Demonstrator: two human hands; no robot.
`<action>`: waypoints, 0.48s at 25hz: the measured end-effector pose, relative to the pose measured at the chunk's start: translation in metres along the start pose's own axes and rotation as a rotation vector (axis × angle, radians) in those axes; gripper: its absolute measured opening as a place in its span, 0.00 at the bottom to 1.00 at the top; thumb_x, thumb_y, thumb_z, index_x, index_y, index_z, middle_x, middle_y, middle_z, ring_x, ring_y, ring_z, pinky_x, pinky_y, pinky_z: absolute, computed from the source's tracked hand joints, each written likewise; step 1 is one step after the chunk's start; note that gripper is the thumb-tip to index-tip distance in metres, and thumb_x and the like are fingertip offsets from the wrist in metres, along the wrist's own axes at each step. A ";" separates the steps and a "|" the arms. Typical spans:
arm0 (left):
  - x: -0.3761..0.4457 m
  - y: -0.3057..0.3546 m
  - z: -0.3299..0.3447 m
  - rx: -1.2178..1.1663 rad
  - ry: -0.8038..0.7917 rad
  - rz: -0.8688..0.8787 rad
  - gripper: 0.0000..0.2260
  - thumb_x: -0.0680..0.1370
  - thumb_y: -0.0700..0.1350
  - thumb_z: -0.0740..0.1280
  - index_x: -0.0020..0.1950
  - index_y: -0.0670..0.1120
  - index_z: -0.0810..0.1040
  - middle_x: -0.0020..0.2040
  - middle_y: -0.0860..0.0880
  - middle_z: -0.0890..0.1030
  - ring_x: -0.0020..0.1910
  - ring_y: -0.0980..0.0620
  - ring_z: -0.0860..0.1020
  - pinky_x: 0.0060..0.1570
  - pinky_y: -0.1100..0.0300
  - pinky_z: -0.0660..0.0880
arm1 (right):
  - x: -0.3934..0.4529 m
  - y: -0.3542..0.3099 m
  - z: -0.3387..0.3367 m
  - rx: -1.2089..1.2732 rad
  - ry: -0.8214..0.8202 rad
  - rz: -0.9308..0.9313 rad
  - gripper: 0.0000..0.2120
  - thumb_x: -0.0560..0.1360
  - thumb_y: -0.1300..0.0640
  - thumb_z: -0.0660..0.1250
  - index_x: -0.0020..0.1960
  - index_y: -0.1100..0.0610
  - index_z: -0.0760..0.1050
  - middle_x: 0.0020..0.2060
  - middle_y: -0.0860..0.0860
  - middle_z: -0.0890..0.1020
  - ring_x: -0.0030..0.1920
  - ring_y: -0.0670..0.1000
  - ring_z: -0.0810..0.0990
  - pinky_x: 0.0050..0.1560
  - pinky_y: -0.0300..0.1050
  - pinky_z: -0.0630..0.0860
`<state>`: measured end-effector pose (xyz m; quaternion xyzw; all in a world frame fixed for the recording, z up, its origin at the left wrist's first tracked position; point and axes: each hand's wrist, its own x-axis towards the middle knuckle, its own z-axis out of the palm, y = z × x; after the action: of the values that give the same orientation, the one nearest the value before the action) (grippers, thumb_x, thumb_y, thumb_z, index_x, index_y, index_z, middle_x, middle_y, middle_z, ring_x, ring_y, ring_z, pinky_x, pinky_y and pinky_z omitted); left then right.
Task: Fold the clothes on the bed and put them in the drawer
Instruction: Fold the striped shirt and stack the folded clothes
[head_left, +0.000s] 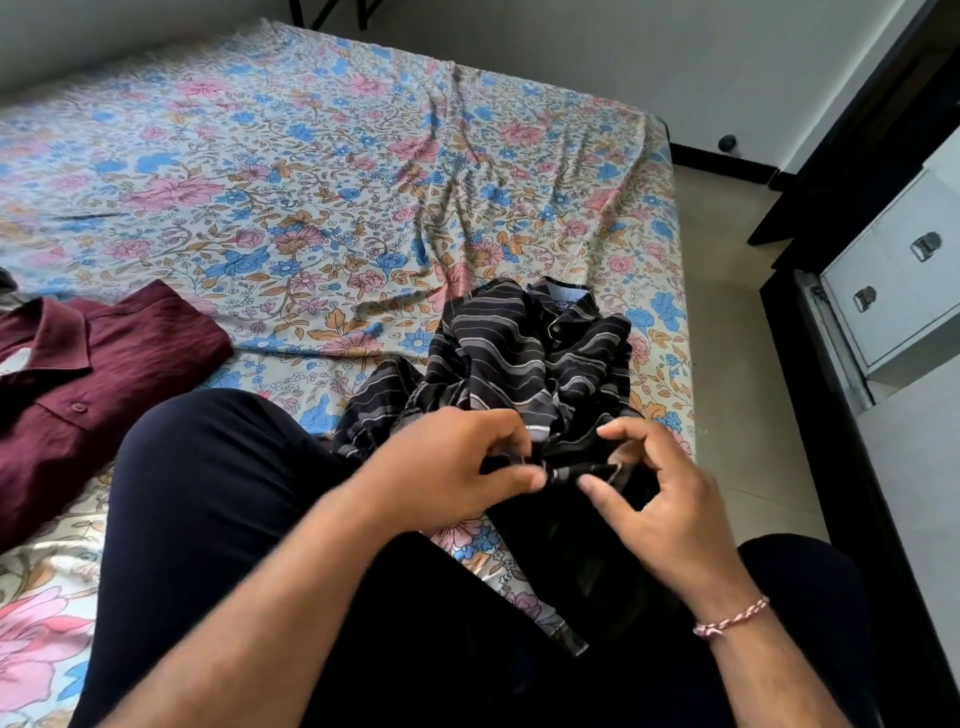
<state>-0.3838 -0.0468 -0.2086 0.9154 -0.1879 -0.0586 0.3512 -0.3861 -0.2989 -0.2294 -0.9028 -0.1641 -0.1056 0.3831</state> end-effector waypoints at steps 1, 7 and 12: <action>-0.001 -0.005 -0.016 0.083 -0.099 0.052 0.10 0.78 0.60 0.72 0.56 0.59 0.79 0.38 0.61 0.79 0.36 0.63 0.77 0.37 0.65 0.72 | 0.003 0.003 -0.008 -0.124 -0.045 -0.064 0.25 0.68 0.57 0.81 0.60 0.46 0.74 0.43 0.40 0.79 0.45 0.42 0.81 0.42 0.34 0.77; 0.009 -0.034 -0.084 0.164 0.216 0.279 0.05 0.80 0.50 0.73 0.55 0.54 0.85 0.47 0.63 0.81 0.45 0.66 0.80 0.47 0.66 0.76 | 0.033 0.008 -0.047 -0.044 0.000 -0.109 0.13 0.70 0.61 0.80 0.49 0.48 0.81 0.42 0.40 0.84 0.46 0.39 0.82 0.48 0.29 0.75; 0.011 -0.038 -0.083 0.022 0.585 0.281 0.08 0.81 0.44 0.71 0.58 0.48 0.87 0.49 0.54 0.82 0.47 0.55 0.81 0.47 0.62 0.76 | 0.048 0.000 -0.044 0.116 0.088 0.067 0.05 0.76 0.52 0.73 0.50 0.47 0.87 0.51 0.39 0.85 0.55 0.43 0.84 0.58 0.43 0.79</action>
<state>-0.3421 0.0267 -0.1718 0.8624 -0.2042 0.2579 0.3849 -0.3447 -0.3210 -0.1839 -0.8787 -0.1227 -0.1227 0.4447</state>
